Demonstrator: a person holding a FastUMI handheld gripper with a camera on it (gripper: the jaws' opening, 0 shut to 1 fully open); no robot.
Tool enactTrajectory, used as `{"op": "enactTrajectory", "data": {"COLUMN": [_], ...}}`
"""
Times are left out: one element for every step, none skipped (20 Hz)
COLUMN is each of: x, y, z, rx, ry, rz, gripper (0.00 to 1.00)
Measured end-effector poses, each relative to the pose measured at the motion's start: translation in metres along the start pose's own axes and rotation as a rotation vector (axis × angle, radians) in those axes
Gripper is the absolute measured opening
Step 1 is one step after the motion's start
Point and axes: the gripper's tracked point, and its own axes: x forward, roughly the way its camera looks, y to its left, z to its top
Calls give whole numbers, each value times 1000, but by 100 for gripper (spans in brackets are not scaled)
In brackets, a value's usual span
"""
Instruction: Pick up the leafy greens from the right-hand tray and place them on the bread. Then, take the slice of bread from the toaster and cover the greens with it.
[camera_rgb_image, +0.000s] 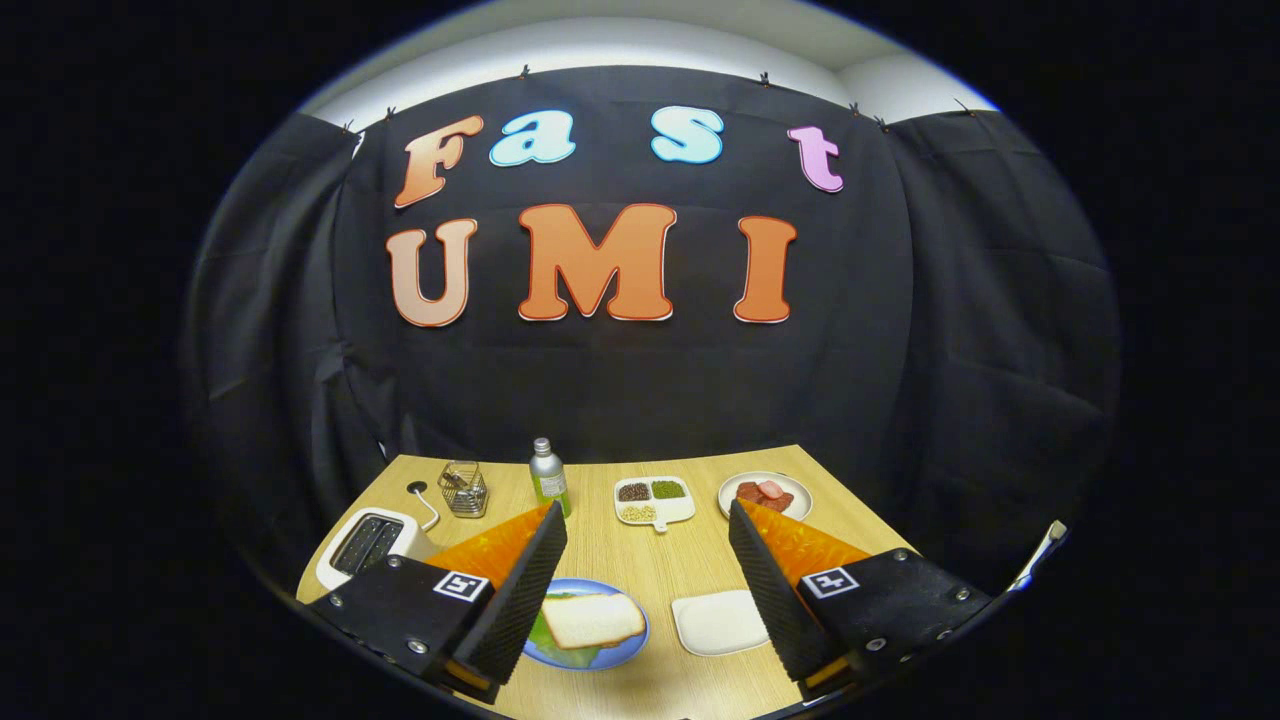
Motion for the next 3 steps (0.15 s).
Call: {"op": "enactTrajectory", "data": {"x": [-1,-3,-3], "y": [-1,-3,-4], "z": [1,1,1], "rx": [-2,-5,-5], "ry": [-3,-6,-7], "rz": [-4,-8,-14], "gripper": [98,98,98]}}
